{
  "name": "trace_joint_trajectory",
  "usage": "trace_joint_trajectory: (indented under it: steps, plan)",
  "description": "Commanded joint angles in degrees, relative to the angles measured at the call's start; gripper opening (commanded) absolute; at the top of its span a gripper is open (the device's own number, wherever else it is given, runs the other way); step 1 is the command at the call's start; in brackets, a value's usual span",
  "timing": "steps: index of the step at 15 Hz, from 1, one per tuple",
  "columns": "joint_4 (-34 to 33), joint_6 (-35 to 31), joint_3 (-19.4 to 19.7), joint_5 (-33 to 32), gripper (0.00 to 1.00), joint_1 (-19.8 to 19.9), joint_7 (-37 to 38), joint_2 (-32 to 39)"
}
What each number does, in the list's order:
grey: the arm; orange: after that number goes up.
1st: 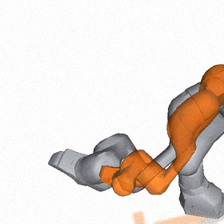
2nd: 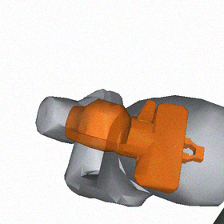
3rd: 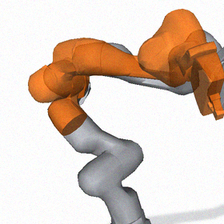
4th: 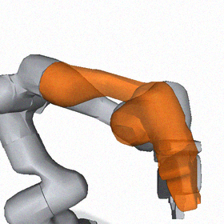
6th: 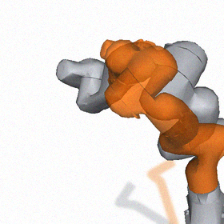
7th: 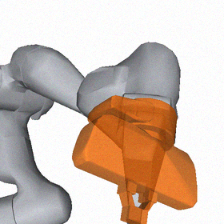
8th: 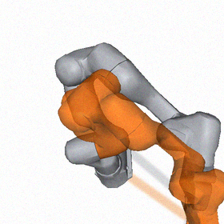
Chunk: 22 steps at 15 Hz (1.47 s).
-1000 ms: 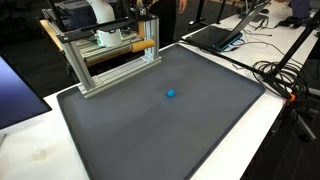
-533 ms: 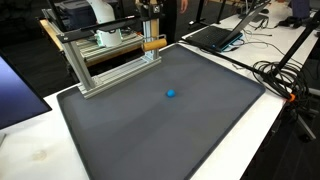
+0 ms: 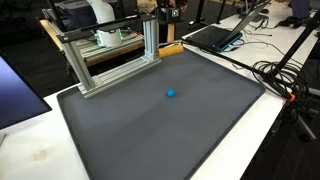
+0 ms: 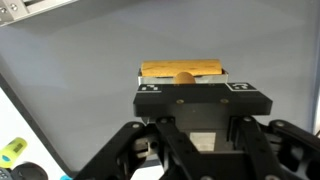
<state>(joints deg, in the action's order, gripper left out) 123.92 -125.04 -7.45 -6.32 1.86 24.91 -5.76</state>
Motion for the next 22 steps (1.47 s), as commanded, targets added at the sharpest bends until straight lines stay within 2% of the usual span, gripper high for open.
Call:
trace_joint_trajectory:
  steps: [1, 6, 7, 10, 14, 22]
  plan:
    - [-1.5, -0.1, 1.5, -0.8, 0.47, -1.3, 0.7, 1.7]
    - [-4.0, -0.3, 2.1, -1.1, 0.47, -1.5, 1.1, 4.6]
    - [-4.1, -0.3, 2.1, -1.1, 0.22, -1.5, 1.1, 4.6]
    - [-7.7, 1.0, 3.2, 0.6, 0.22, -1.4, -4.7, 10.3]
    - [-10.9, -0.8, 4.8, 1.8, 0.22, -1.3, -10.1, 16.7]
    - [-18.4, 0.3, 6.2, 3.5, 0.22, -1.3, -14.0, 23.9]
